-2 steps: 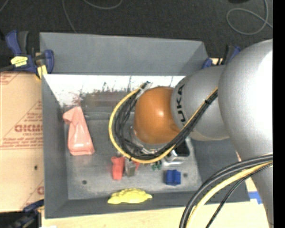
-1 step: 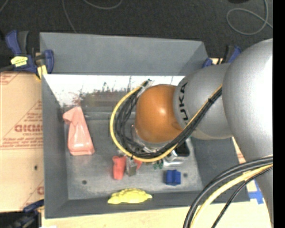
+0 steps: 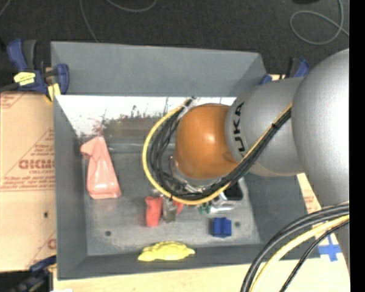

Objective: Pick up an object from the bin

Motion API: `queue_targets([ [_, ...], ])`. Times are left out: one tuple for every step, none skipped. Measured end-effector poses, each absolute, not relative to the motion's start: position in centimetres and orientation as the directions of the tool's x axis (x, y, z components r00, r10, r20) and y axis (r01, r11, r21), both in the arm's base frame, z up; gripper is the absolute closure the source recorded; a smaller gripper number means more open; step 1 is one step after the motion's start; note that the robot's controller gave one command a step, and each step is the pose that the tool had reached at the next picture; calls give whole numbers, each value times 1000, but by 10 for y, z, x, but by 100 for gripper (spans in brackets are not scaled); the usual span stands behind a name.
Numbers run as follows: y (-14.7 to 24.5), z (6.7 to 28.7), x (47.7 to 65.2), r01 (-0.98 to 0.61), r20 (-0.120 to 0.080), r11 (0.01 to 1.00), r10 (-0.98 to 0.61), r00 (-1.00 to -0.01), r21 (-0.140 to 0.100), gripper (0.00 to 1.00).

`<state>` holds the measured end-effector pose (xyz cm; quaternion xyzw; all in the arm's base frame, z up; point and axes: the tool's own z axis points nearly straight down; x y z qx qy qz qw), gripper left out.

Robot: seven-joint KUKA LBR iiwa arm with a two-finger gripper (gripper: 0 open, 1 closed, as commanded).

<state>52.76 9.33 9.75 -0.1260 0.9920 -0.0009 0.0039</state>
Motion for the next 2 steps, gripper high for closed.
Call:
queue_targets([
  [93, 111, 527, -249, -3, 968, -249, -968, -3, 100],
  [93, 130, 527, -248, -7, 969, -248, -969, -3, 100],
])
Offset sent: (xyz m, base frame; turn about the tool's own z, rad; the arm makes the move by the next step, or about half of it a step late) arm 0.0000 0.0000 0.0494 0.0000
